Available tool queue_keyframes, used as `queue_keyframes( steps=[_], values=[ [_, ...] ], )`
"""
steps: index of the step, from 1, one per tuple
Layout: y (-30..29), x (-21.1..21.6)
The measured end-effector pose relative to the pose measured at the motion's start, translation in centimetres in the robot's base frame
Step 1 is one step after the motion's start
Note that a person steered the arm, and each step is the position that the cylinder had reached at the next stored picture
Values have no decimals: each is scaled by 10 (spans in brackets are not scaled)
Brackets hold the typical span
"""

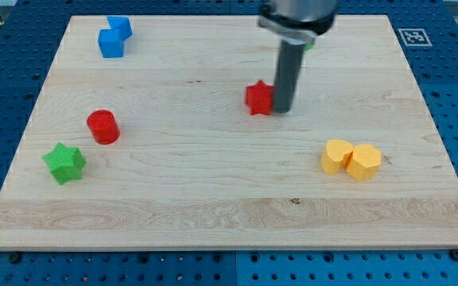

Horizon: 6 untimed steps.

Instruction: Move the red star slightly down

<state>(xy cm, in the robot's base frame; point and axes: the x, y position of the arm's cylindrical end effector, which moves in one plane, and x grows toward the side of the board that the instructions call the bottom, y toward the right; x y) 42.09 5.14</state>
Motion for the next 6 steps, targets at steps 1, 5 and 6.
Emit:
queue_keyframes(
  steps=[1,5,6],
  values=[
    [-49,1],
    [-80,-52],
    [-91,-31]
  ],
)
